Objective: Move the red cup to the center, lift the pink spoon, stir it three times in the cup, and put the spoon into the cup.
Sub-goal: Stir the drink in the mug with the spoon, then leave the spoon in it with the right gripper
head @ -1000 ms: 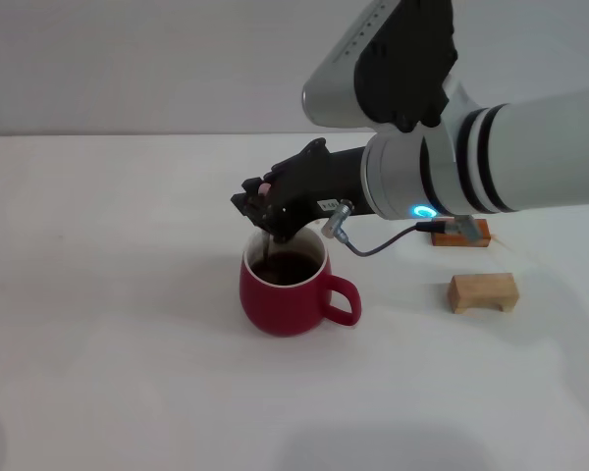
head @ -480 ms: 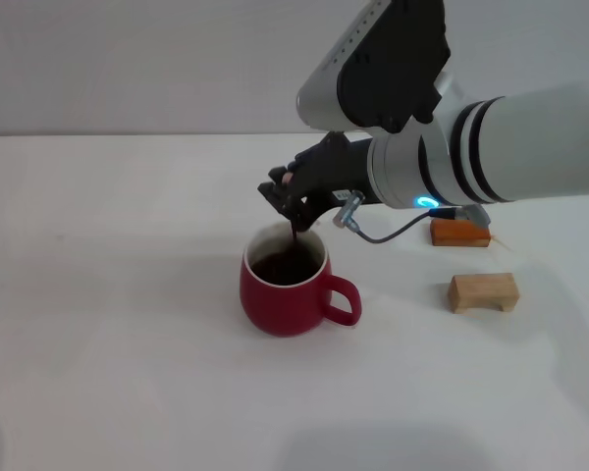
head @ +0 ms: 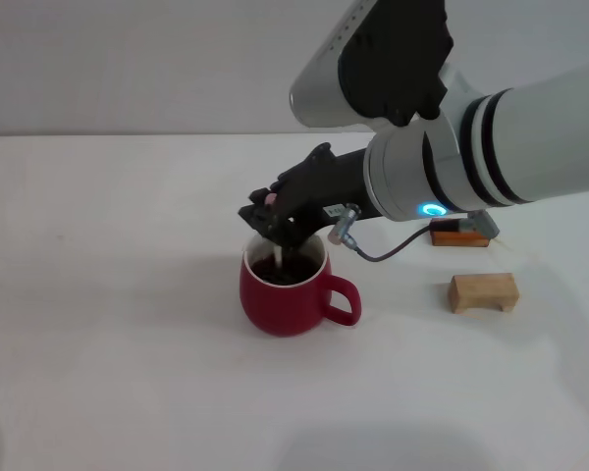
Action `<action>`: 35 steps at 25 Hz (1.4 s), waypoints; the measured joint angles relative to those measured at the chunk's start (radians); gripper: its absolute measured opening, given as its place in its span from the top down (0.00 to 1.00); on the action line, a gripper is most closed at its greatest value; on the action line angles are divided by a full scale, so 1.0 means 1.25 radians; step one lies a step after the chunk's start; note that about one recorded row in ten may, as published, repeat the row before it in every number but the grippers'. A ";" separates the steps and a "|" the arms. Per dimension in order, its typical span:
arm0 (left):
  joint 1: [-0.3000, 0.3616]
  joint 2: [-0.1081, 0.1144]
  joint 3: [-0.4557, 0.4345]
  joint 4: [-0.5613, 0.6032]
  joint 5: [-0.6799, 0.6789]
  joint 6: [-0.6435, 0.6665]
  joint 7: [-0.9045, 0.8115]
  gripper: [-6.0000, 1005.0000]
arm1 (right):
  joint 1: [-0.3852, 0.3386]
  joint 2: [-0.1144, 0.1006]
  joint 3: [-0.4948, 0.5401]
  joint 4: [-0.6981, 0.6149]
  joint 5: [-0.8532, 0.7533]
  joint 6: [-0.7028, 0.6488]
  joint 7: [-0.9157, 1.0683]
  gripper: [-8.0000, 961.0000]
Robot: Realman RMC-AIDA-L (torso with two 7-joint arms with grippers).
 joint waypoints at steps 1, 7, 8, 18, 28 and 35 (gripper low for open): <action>0.000 0.000 0.000 0.000 0.001 0.001 0.000 0.18 | -0.003 0.000 0.003 -0.003 0.015 -0.008 -0.010 0.85; 0.002 -0.002 0.000 0.000 0.001 0.007 -0.001 0.18 | -0.004 0.001 -0.020 -0.050 0.031 -0.094 -0.038 0.85; 0.002 -0.002 0.000 0.000 0.001 0.010 -0.001 0.18 | -0.003 0.001 -0.026 -0.058 0.023 -0.110 -0.038 0.85; 0.006 -0.004 0.000 0.000 0.002 0.012 -0.001 0.18 | 0.009 0.002 -0.056 -0.106 -0.092 -0.168 -0.006 0.85; 0.006 -0.004 0.000 -0.002 0.002 0.018 -0.001 0.18 | 0.024 0.001 -0.029 -0.032 -0.065 -0.015 0.022 0.86; 0.007 -0.004 0.000 -0.010 0.002 0.019 -0.002 0.18 | 0.032 -0.001 0.020 -0.035 0.041 0.005 -0.011 0.86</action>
